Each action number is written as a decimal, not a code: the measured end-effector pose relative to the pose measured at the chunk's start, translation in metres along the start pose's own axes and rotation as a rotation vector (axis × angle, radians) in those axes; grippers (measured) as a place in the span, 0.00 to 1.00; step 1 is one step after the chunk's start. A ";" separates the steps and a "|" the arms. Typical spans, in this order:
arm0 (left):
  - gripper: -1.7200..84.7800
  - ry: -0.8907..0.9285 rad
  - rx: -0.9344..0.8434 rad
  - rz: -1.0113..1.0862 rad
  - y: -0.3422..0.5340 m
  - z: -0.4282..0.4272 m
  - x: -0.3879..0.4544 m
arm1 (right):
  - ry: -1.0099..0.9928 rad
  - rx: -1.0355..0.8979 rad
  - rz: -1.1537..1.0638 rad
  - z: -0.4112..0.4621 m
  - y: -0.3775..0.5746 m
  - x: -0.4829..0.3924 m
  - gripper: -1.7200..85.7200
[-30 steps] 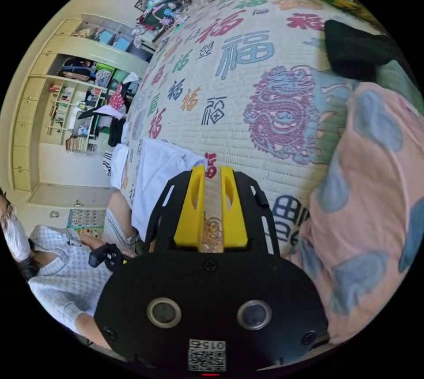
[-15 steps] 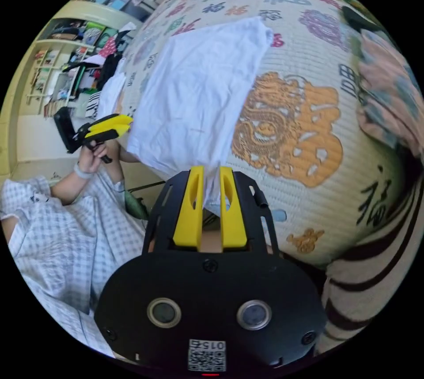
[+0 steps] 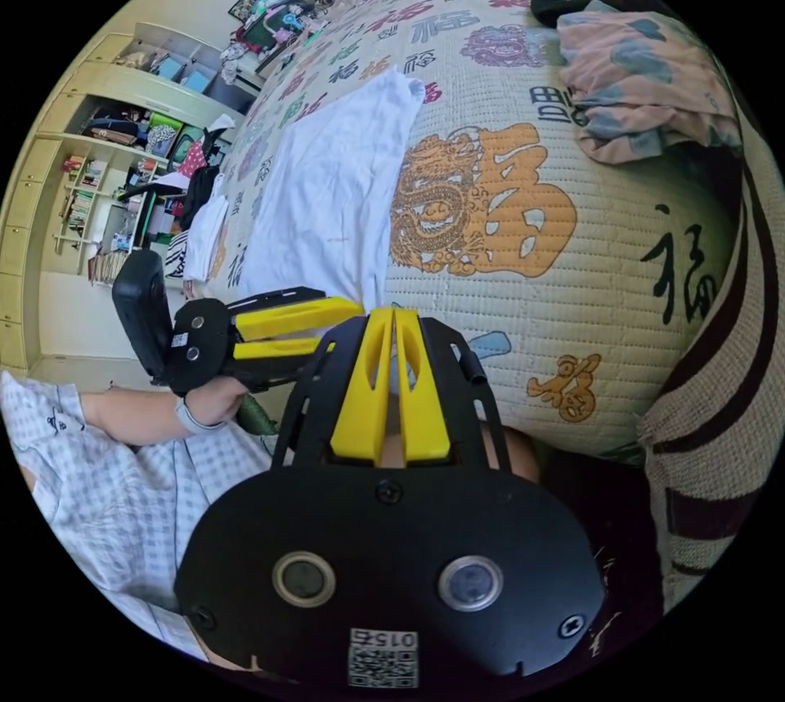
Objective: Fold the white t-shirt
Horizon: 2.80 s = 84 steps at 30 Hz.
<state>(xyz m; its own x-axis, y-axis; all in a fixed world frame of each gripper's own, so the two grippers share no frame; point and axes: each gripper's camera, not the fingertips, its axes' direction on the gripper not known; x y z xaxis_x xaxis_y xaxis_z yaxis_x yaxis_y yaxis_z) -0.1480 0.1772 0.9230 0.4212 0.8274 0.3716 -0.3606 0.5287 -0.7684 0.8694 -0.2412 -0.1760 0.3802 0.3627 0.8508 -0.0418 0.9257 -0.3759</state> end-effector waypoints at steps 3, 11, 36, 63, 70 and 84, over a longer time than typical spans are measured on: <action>0.03 0.046 0.046 -0.066 0.000 -0.006 -0.014 | -0.008 -0.037 -0.023 0.001 0.009 0.002 0.01; 0.04 0.238 0.137 -0.134 0.003 -0.027 -0.047 | -0.019 -0.071 -0.076 -0.002 0.029 0.002 0.01; 0.03 0.171 0.086 -0.150 -0.015 -0.017 -0.049 | -0.100 -0.068 -0.037 -0.008 0.063 0.015 0.01; 0.01 0.378 0.271 -0.238 0.017 -0.097 -0.153 | -0.112 -0.248 -0.167 0.040 0.016 -0.024 0.01; 0.01 0.411 0.274 -0.200 0.012 -0.108 -0.167 | -0.046 -0.127 -0.175 0.019 -0.003 -0.031 0.01; 0.04 0.385 0.126 -0.123 -0.018 -0.079 -0.185 | 0.007 -0.095 -0.133 -0.004 -0.038 -0.007 0.01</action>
<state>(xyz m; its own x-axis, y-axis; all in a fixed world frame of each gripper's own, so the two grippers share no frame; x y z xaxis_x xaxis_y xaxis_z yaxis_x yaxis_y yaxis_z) -0.1533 -0.0005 0.8271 0.7392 0.6377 0.2165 -0.3767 0.6580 -0.6520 0.8718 -0.2792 -0.1690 0.3830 0.2368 0.8929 0.0964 0.9510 -0.2936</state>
